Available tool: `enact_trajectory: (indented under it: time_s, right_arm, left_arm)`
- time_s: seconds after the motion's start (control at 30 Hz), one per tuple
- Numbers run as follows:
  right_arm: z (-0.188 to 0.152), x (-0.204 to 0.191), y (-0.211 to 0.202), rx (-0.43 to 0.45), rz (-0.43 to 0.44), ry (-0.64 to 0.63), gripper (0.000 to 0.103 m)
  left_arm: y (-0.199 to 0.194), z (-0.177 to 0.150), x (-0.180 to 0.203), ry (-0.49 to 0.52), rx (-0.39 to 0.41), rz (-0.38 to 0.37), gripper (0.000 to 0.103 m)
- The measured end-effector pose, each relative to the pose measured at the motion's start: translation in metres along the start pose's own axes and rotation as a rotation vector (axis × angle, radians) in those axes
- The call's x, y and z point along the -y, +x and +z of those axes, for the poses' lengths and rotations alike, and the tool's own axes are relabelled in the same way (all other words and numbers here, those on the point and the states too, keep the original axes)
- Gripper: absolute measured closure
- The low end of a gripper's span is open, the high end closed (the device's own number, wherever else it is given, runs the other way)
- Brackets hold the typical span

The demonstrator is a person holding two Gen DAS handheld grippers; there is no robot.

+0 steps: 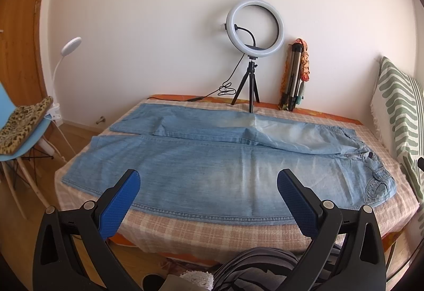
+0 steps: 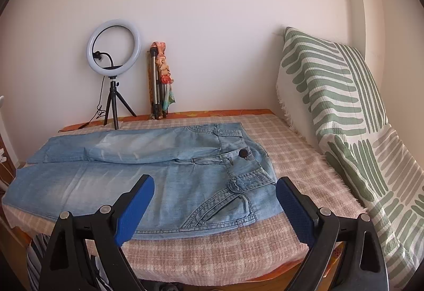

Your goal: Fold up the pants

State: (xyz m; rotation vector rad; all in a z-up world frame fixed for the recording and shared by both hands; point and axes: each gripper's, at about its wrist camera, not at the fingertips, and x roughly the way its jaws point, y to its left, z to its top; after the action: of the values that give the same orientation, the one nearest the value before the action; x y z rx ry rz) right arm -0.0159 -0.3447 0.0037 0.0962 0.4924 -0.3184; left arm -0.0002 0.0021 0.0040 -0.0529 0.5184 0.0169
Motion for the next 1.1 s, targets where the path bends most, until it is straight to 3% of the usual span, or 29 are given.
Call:
enact_trajectory:
  time_s: [1.1]
  right_arm:
    - [0.0019,-0.0007,0.0005,0.001,0.002,-0.002,0.008]
  left_arm:
    - [0.0022,-0.0009,-0.0043,-0.011,0.0,0.001,0.0]
